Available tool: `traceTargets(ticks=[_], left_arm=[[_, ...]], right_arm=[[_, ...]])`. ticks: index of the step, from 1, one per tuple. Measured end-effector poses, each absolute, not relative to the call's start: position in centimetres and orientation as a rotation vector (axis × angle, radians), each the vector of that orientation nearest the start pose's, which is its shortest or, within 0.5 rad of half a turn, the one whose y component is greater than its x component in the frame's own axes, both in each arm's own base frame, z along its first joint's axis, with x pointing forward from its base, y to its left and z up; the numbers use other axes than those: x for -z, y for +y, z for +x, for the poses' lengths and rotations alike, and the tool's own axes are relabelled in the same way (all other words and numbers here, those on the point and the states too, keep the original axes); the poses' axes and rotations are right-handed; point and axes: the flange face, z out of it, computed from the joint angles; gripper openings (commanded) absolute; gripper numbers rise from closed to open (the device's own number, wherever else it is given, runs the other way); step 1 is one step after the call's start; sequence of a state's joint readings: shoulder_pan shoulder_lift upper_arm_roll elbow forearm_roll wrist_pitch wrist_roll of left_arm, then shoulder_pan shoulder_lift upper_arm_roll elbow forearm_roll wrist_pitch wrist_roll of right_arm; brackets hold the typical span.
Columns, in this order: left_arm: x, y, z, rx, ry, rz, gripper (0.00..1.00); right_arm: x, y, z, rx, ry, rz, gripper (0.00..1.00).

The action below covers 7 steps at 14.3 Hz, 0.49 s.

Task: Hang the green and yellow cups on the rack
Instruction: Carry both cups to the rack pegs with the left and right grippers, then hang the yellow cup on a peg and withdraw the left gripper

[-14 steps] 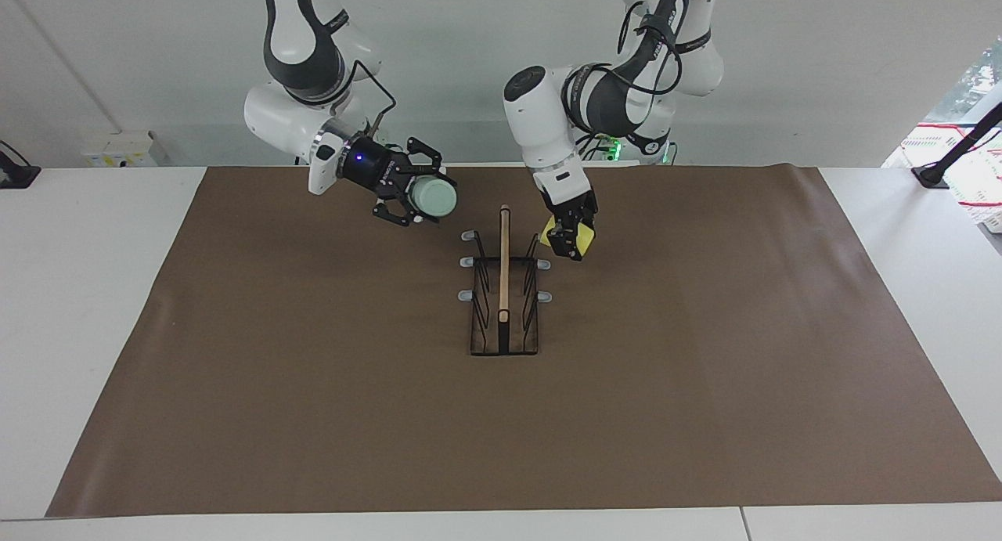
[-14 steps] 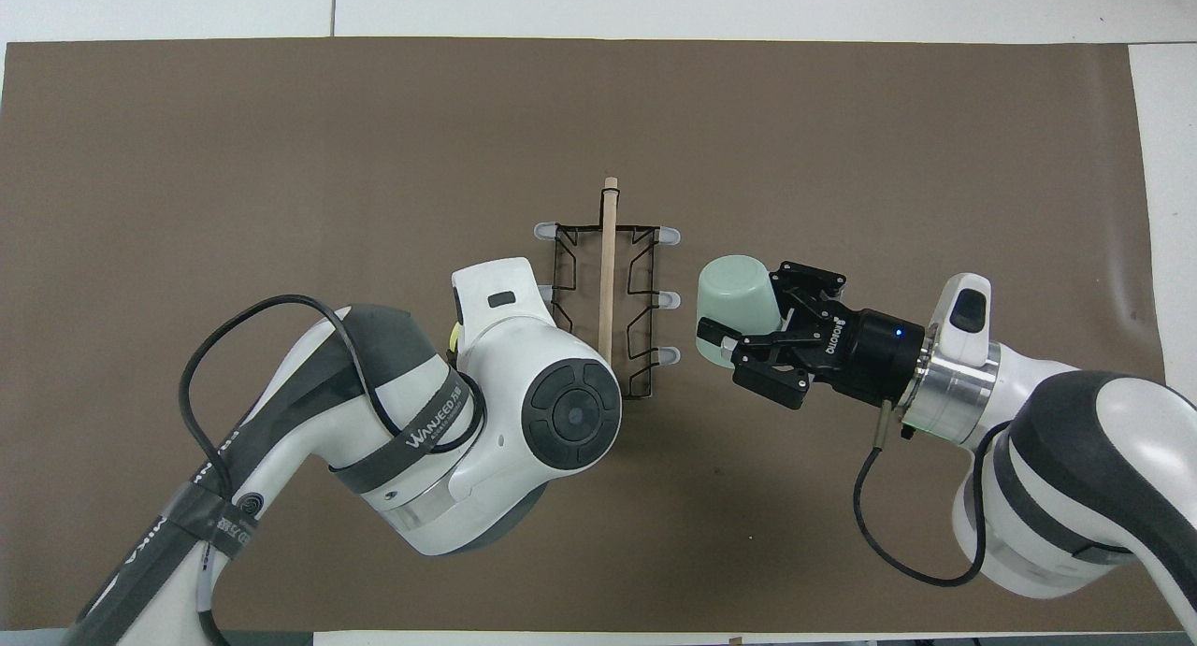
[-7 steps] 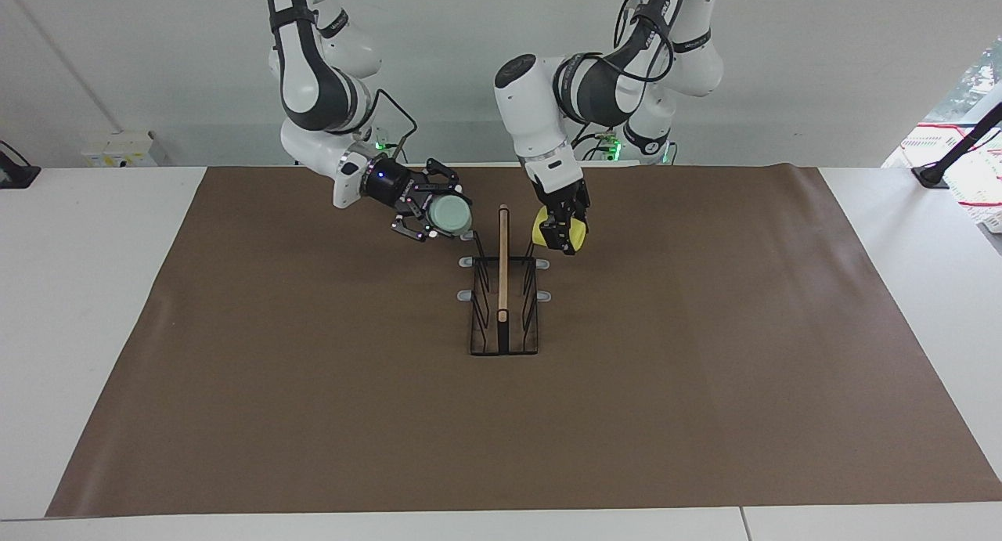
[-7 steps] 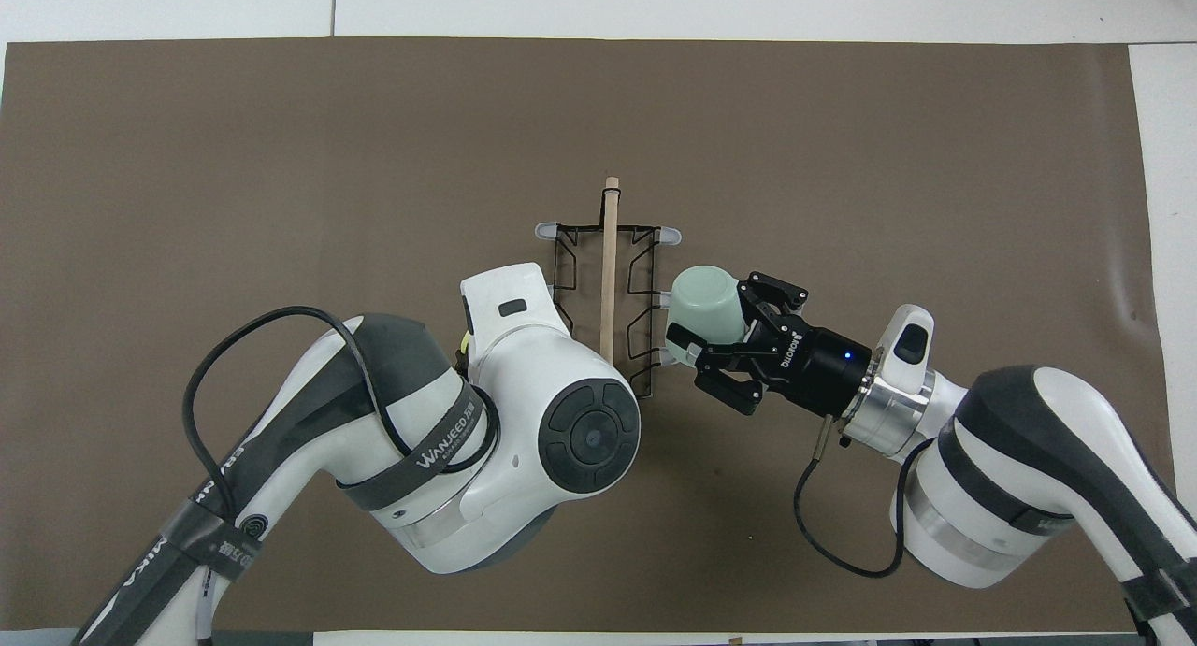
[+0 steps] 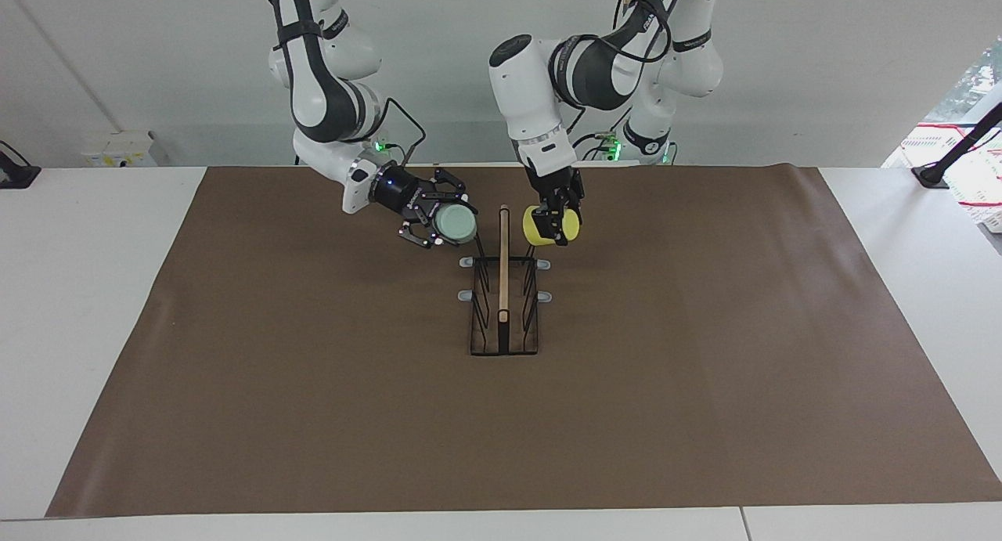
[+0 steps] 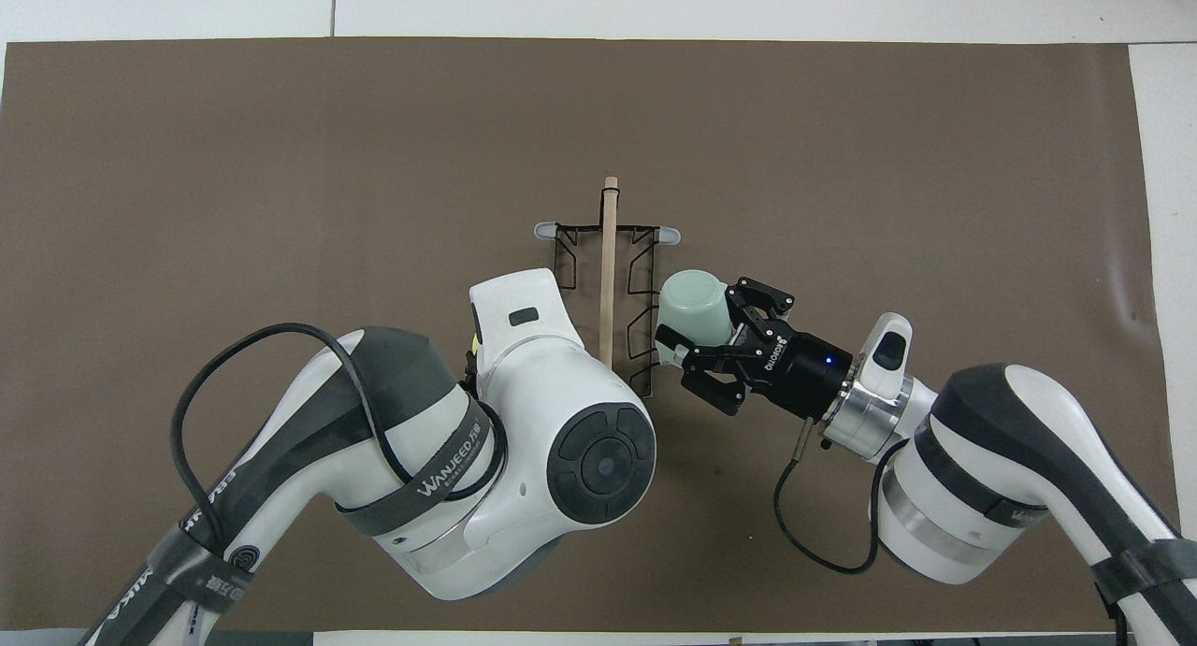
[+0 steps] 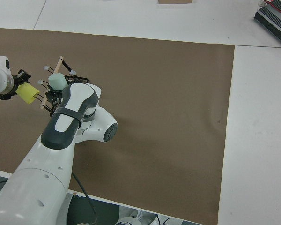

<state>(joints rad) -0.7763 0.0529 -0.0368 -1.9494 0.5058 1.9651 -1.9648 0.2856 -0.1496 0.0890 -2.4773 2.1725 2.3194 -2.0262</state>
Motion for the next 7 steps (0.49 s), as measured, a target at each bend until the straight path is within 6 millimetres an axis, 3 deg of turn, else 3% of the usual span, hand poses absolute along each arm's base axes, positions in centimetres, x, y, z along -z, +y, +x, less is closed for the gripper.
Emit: traceTargets(ticks=[2, 3, 4, 6, 7], left_arm=[[-45.6, -39.6, 41.1, 0.666, -1.335, -2.633, 0.00], [-45.6, -39.8, 40.8, 0.653, -1.336, -2.640, 0.08], [-45.5, -40.1, 40.5, 0.633, -1.341, -2.648, 0.27], [-45.5, -40.8, 39.8, 0.612, -1.334, -2.663, 0.92], [-45.5, -41.1, 39.5, 0.606, -1.329, -2.670, 1.00]], right_arm=[[-35.8, 19.5, 43.7, 1.212, -0.505, -1.824, 0.00], [-35.1, 20.5, 43.3, 1.211, -0.494, -1.819, 0.00], [-34.6, 21.5, 42.9, 1.202, -0.490, -1.817, 0.00], [-34.1, 22.3, 42.5, 1.190, -0.494, -1.815, 0.00], [-34.1, 22.3, 42.5, 1.190, -0.494, -1.816, 0.00]])
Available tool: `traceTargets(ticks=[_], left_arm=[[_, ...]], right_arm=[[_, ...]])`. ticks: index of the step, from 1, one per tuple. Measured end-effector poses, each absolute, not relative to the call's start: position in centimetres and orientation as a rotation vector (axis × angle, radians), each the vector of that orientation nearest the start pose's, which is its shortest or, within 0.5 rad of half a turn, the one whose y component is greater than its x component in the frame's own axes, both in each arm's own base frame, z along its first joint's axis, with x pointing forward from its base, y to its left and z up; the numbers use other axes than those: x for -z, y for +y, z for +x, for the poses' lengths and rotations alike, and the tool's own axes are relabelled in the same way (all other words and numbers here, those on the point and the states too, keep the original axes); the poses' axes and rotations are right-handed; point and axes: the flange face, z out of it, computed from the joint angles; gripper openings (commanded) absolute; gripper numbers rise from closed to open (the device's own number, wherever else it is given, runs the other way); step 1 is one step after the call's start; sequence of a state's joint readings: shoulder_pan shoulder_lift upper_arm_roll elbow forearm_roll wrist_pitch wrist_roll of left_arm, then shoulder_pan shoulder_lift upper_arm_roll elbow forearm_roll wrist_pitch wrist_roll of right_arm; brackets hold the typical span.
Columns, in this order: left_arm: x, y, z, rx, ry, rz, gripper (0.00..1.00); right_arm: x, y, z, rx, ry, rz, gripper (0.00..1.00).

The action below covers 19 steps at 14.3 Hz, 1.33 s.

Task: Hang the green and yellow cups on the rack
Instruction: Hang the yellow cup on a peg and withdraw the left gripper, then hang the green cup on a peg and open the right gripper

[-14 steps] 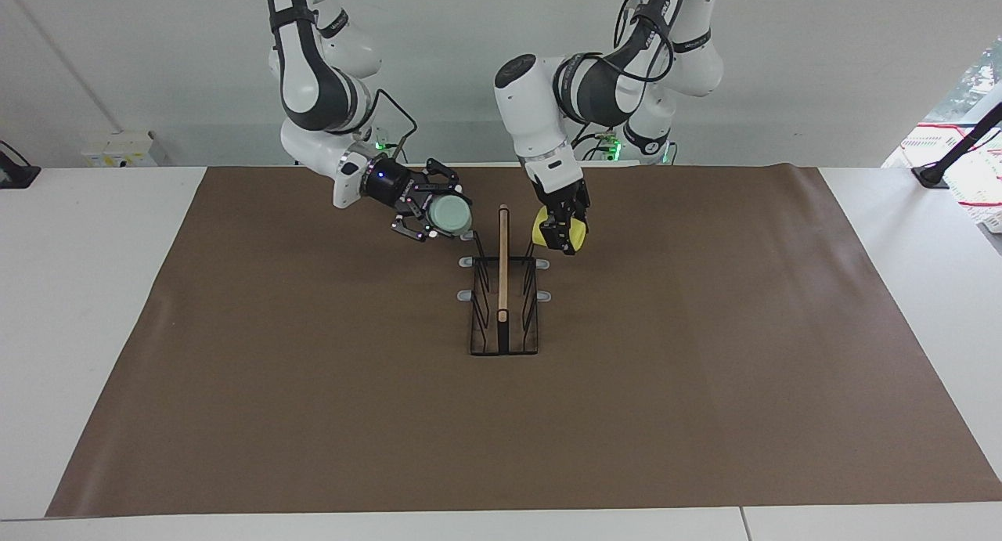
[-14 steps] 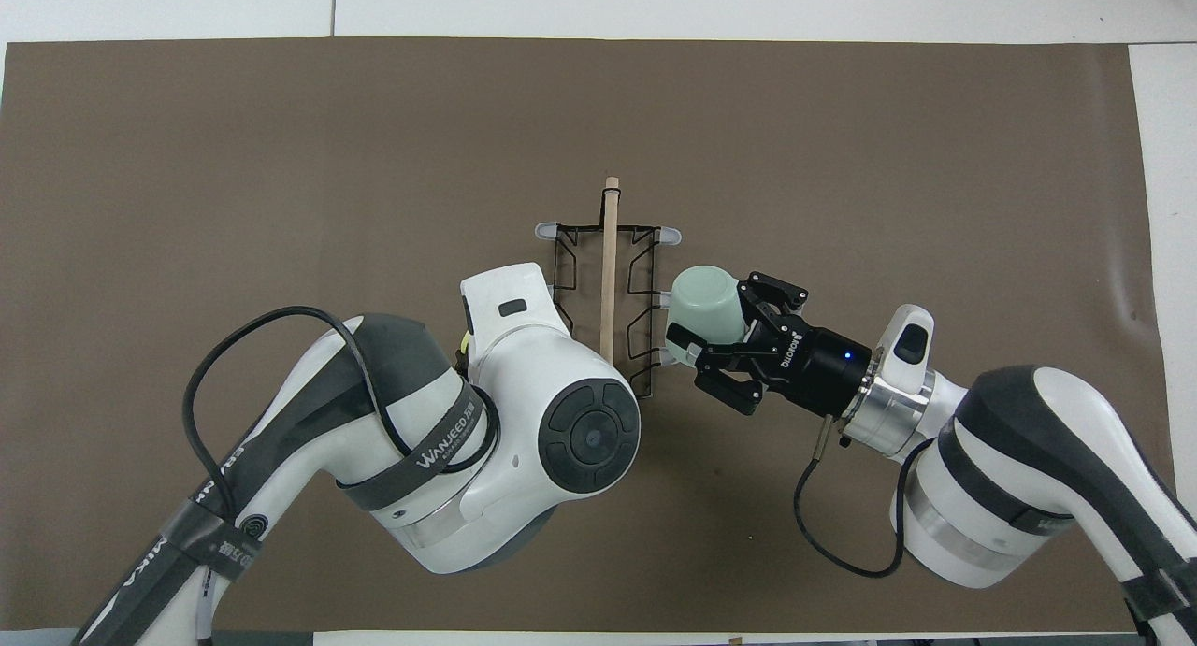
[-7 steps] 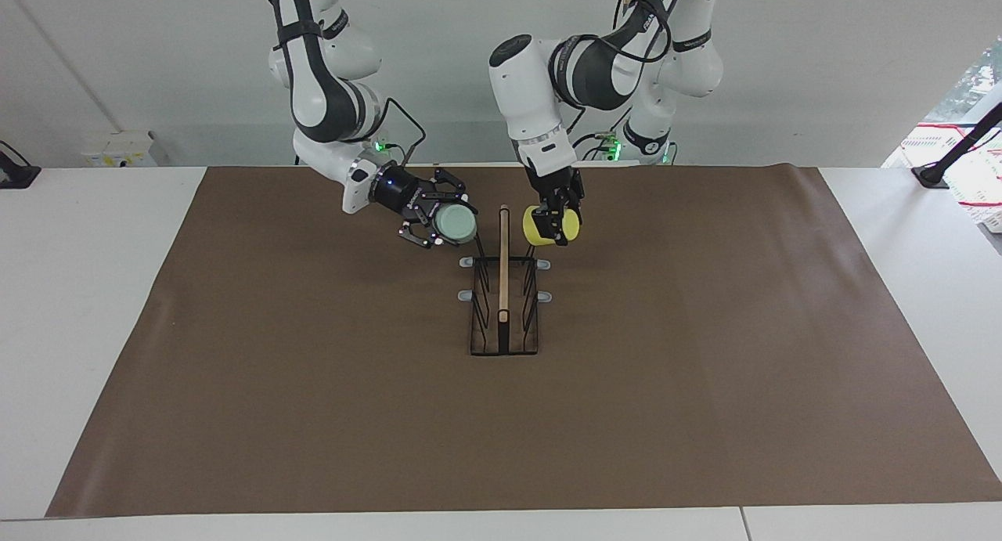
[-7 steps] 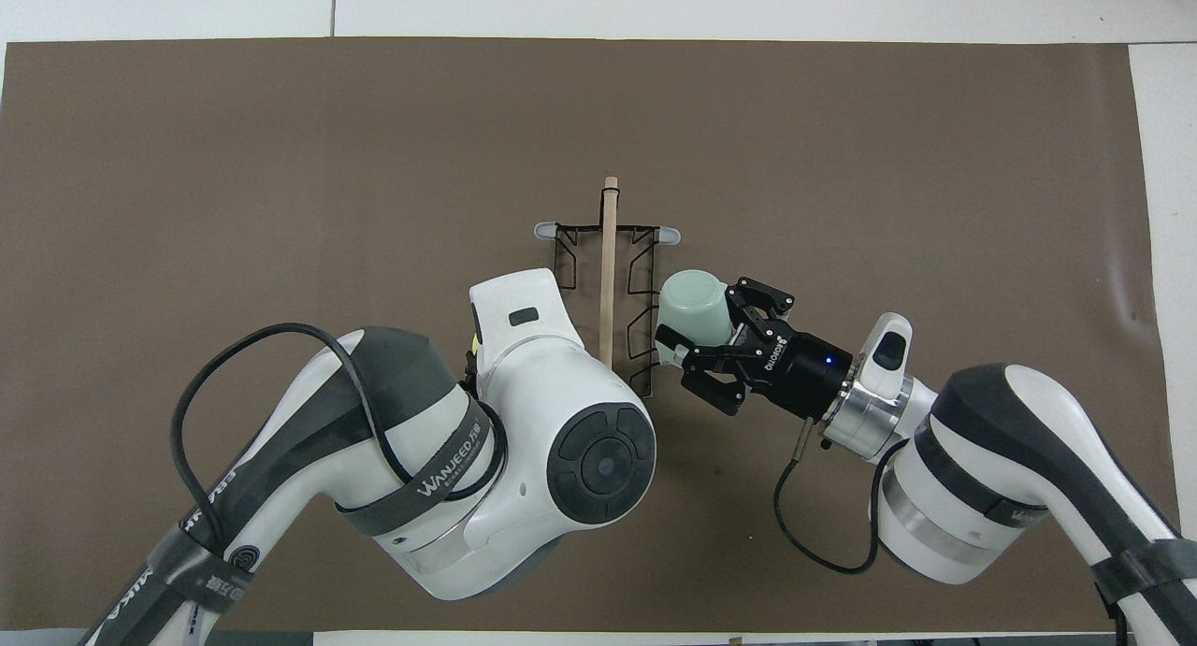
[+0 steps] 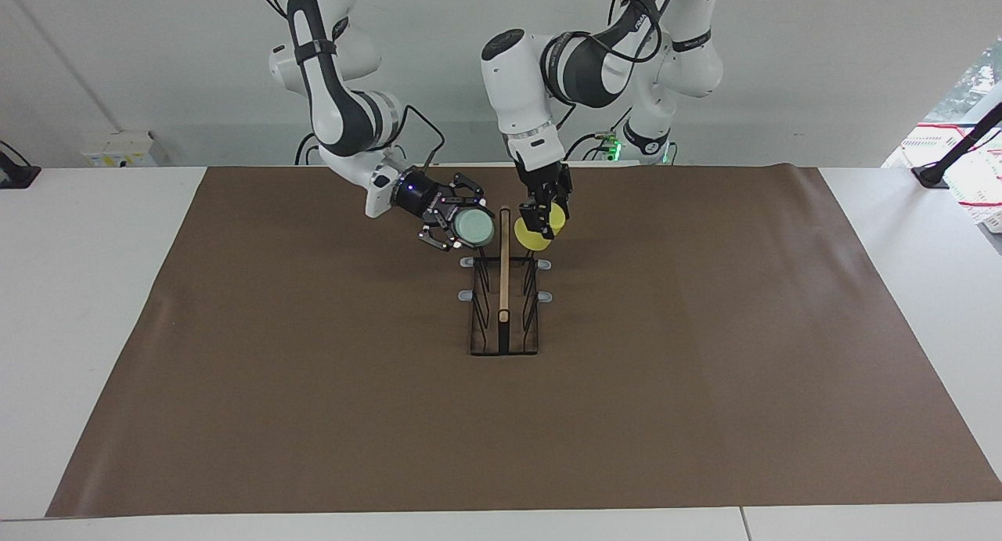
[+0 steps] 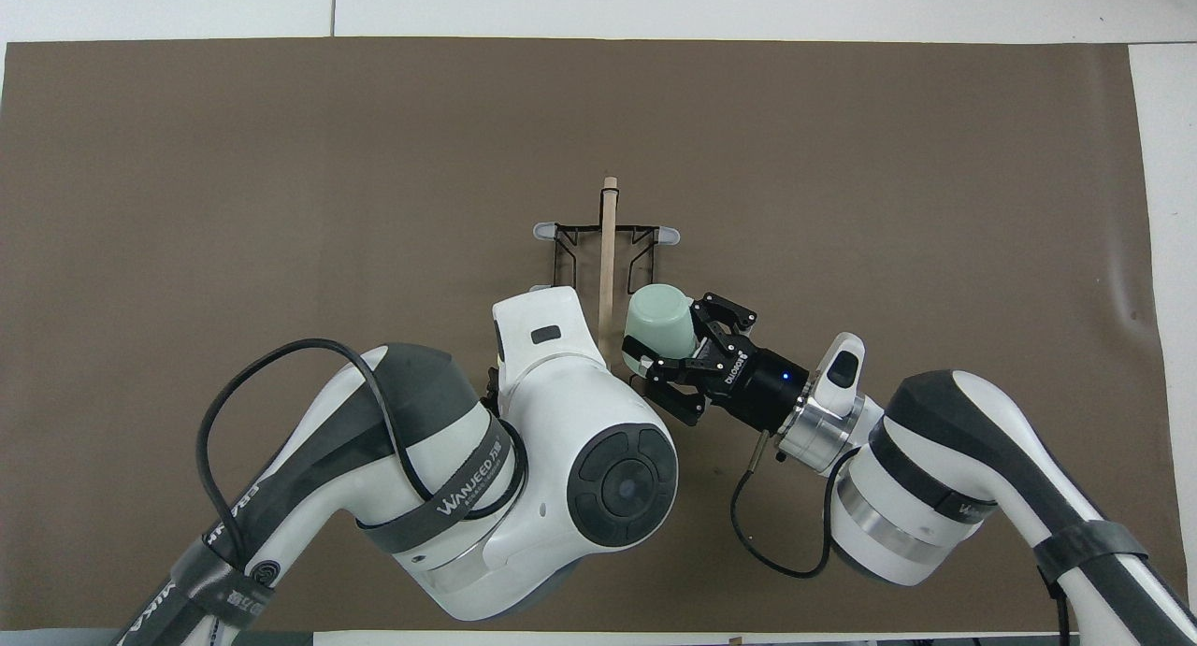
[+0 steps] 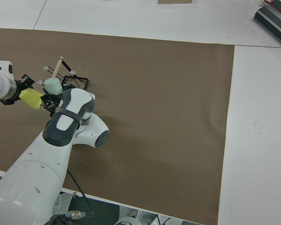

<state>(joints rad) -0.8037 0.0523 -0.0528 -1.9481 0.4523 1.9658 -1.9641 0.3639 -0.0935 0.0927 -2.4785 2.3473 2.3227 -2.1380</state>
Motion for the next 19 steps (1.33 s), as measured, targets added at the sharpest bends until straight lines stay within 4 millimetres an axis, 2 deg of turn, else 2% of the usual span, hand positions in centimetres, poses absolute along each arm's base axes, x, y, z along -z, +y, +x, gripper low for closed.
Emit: traceTargets(ticks=[5, 7, 9, 12, 15, 17, 19], left_arm=[[-46.2, -41.1, 39.3, 0.596, -1.266, -2.704, 1.00], [-47.6, -39.4, 40.4, 0.538, -1.180, -2.757, 1.00], [-49.8, -35.4, 43.1, 0.420, -1.017, -2.852, 1.00], [-51.7, -27.3, 47.7, 0.258, -0.745, -2.996, 1.00], [-51.8, -20.2, 51.0, 0.164, -0.408, -3.100, 1.00], [-51.7, -15.8, 52.5, 0.132, -0.177, -3.146, 1.00], [-51.9, -12.1, 53.4, 0.111, -0.043, -3.154, 1.00]], right_arm=[[-33.7, 22.0, 42.3, 1.185, -0.487, -1.841, 0.00], [-33.1, 21.8, 41.8, 1.172, -0.486, -1.852, 0.00], [-32.7, 21.9, 41.4, 1.162, -0.490, -1.857, 0.00], [-32.4, 22.4, 40.6, 1.155, -0.471, -1.855, 0.00], [-32.2, 23.0, 39.8, 1.177, -0.460, -1.853, 0.00], [-32.0, 22.8, 39.6, 1.181, -0.463, -1.856, 0.00], [-31.9, 22.7, 39.5, 1.185, -0.472, -1.860, 0.00]])
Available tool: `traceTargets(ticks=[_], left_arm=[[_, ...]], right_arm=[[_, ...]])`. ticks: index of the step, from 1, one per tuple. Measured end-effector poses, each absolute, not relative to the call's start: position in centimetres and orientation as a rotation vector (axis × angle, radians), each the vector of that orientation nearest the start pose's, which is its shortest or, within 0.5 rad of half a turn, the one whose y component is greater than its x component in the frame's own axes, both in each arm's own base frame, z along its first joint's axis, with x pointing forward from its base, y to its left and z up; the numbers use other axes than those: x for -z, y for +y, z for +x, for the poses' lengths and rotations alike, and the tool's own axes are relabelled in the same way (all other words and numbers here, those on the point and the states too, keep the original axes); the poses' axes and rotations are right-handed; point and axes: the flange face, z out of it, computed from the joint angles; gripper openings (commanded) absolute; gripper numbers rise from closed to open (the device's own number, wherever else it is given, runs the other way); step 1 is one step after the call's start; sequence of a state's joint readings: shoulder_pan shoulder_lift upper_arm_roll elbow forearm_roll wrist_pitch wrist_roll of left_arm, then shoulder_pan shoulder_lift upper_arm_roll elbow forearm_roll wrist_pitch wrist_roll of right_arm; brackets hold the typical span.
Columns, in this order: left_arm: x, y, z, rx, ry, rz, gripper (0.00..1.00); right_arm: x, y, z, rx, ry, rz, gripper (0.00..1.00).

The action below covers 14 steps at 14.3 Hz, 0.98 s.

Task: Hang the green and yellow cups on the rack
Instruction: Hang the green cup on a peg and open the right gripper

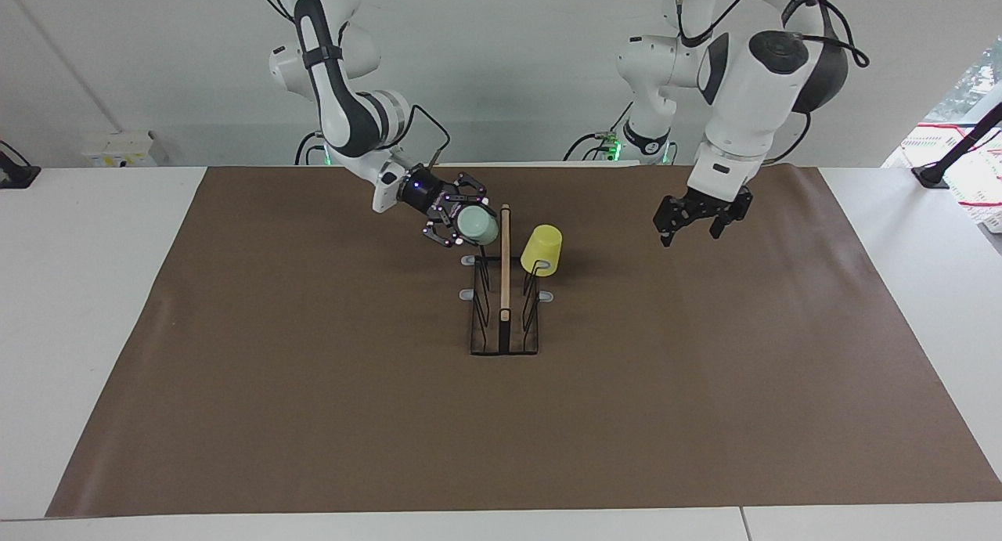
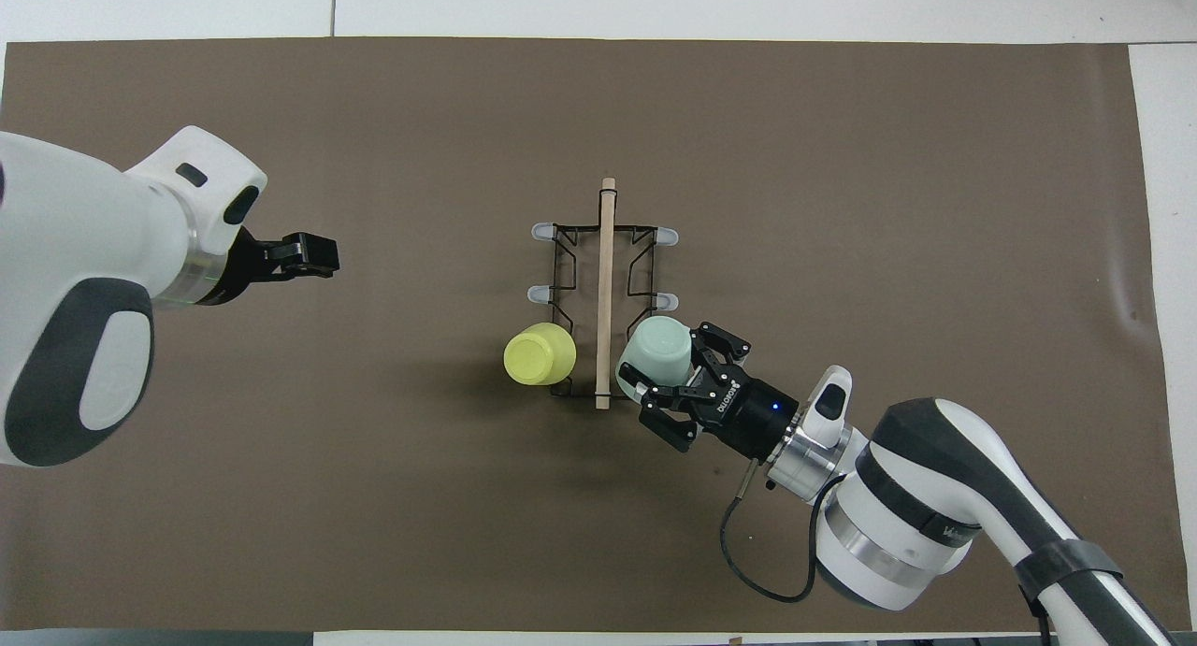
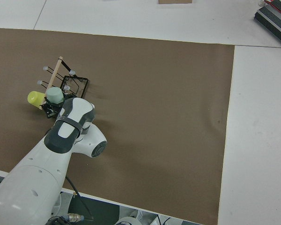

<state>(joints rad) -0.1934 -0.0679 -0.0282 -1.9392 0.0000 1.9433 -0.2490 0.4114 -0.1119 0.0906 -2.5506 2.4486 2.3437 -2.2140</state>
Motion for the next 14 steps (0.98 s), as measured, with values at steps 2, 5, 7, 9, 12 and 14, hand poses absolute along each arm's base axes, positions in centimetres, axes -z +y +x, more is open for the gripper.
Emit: traceTargets(ticks=[2, 5, 7, 9, 12, 14], left_arm=[[-52.8, -9.7, 53.9, 0.079, 0.056, -3.148, 1.00], [-55.8, -7.6, 54.9, 0.028, 0.125, -3.141, 1.00], [-57.7, -6.6, 55.6, 0.007, 0.147, -3.140, 1.00], [-58.8, -5.7, 55.8, -0.012, 0.162, -3.139, 1.00], [-59.1, -3.5, 55.7, -0.051, 0.172, -3.138, 1.00], [-59.1, -3.3, 55.6, -0.069, 0.177, -3.139, 1.00]], right_arm=[[-31.8, 22.7, 39.4, 1.199, -0.494, -1.863, 0.00], [-31.6, 22.5, 39.3, 1.218, -0.530, -1.874, 0.00], [-31.4, 22.5, 39.2, 1.232, -0.560, -1.884, 0.00], [-31.3, 22.4, 39.2, 1.233, -0.567, -1.895, 0.21], [-31.3, 22.4, 39.1, 1.233, -0.568, -1.897, 1.00], [-31.4, 22.5, 39.1, 1.233, -0.570, -1.894, 1.00]])
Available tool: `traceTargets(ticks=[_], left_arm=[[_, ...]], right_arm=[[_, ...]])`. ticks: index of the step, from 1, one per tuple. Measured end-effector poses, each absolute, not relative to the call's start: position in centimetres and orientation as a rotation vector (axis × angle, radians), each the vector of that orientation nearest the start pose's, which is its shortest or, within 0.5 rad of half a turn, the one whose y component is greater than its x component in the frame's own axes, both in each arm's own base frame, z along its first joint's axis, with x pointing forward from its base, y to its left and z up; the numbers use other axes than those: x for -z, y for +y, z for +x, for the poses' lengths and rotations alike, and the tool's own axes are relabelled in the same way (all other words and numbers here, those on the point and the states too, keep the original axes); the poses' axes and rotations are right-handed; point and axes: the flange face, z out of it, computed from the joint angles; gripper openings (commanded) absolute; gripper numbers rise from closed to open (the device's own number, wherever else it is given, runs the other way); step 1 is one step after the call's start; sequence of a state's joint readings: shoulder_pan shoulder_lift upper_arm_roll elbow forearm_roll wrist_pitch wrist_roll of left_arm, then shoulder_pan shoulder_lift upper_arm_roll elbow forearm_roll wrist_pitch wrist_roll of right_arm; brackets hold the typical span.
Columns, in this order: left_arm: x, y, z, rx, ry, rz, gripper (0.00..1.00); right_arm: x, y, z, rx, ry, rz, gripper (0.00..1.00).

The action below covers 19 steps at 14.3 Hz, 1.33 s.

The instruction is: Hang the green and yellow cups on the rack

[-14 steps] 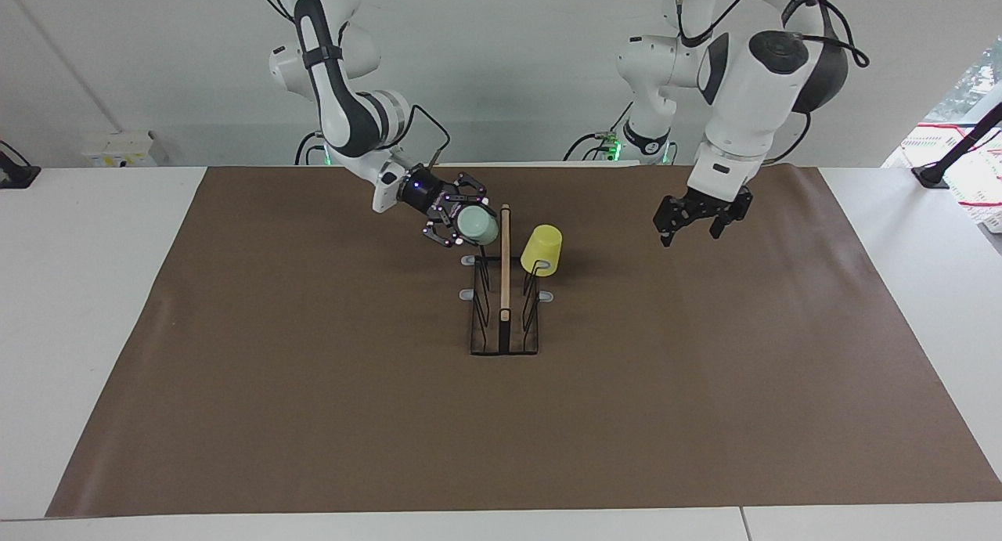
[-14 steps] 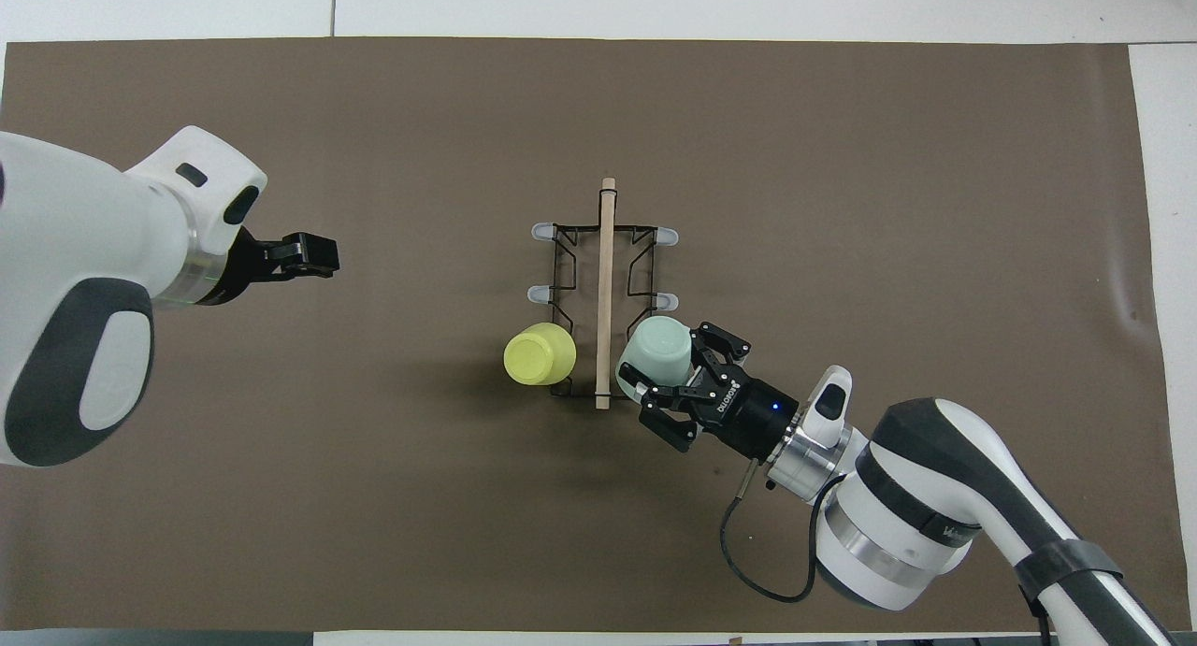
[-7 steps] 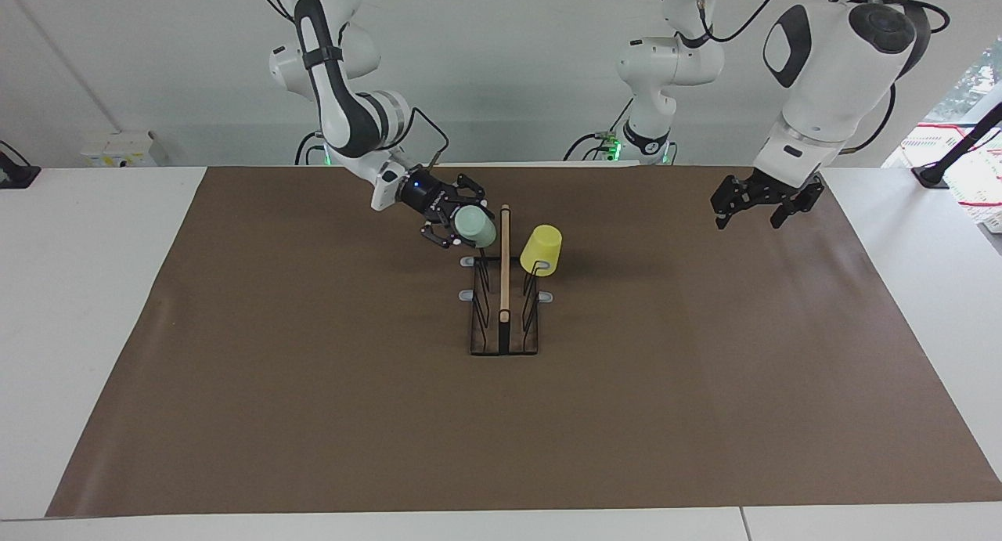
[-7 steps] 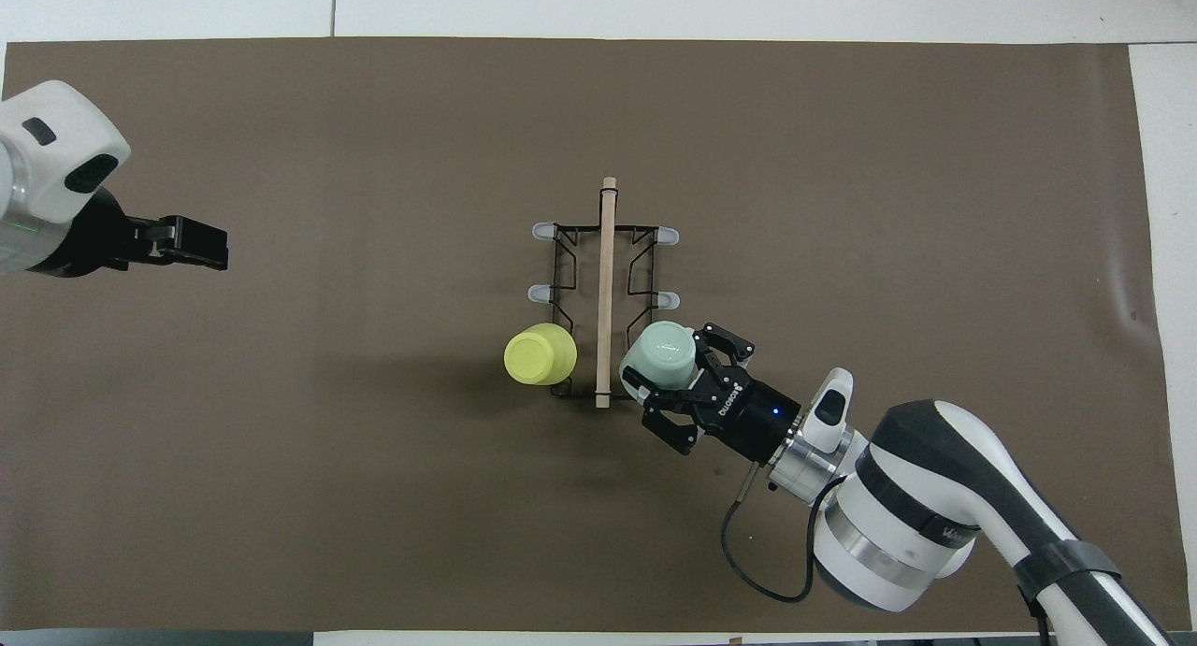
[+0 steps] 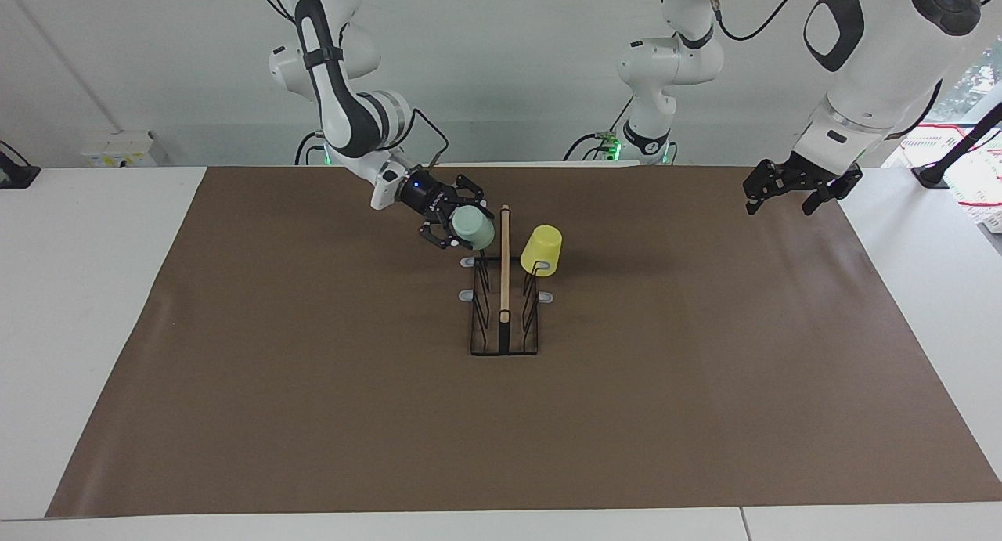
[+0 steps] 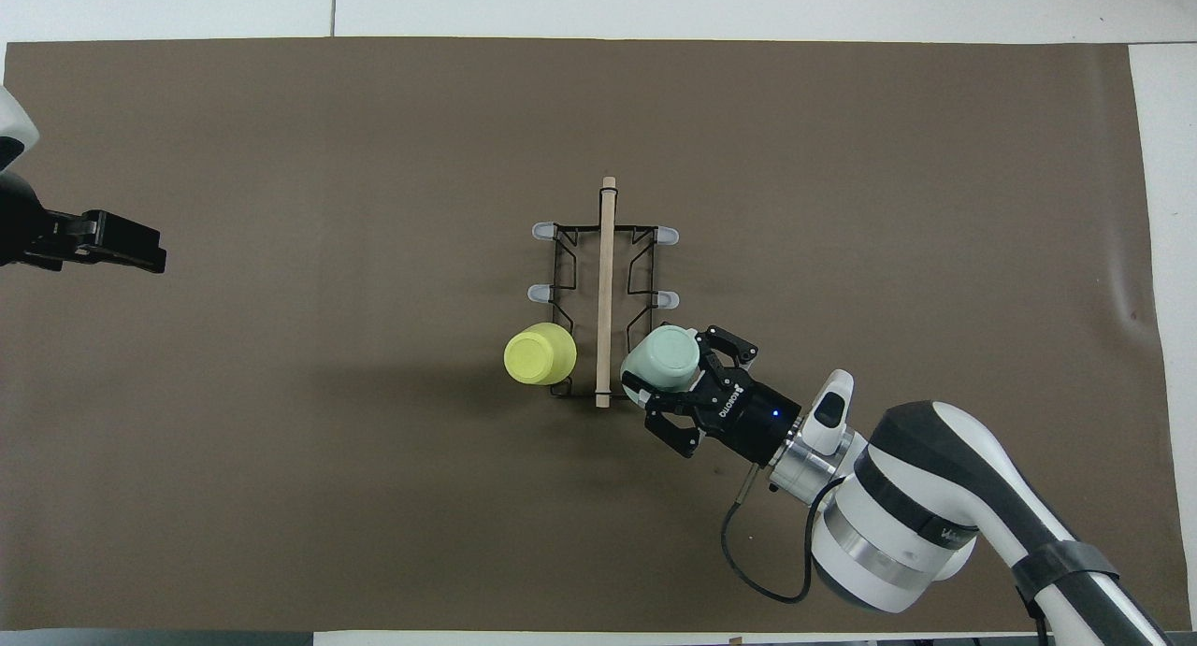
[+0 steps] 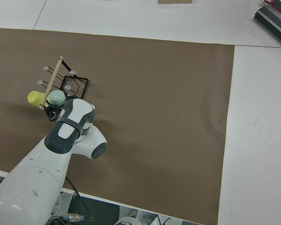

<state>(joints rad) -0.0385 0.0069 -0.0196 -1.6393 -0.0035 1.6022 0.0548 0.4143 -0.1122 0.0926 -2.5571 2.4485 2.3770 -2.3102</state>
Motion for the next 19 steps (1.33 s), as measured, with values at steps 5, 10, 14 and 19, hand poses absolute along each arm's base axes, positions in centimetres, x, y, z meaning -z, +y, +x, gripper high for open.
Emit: traceTargets(ticks=[5, 10, 14, 19], left_arm=[[-59.0, -3.4, 55.5, -0.086, 0.186, -3.140, 1.00], [-59.0, -3.5, 55.4, -0.086, 0.192, -3.140, 1.00], [-59.2, -3.5, 55.4, -0.076, 0.191, -3.140, 1.00], [-59.7, -3.4, 55.0, -0.036, 0.189, -3.140, 1.00]], right_arm=[[-32.5, 23.0, 39.9, 1.256, -0.575, -1.870, 1.00], [-35.0, 22.4, 42.1, 1.249, -0.672, -1.890, 1.00], [-39.2, 17.1, 47.4, 1.198, -0.870, -1.931, 1.00], [-44.3, 8.8, 51.9, 0.966, -1.160, -1.994, 1.00]])
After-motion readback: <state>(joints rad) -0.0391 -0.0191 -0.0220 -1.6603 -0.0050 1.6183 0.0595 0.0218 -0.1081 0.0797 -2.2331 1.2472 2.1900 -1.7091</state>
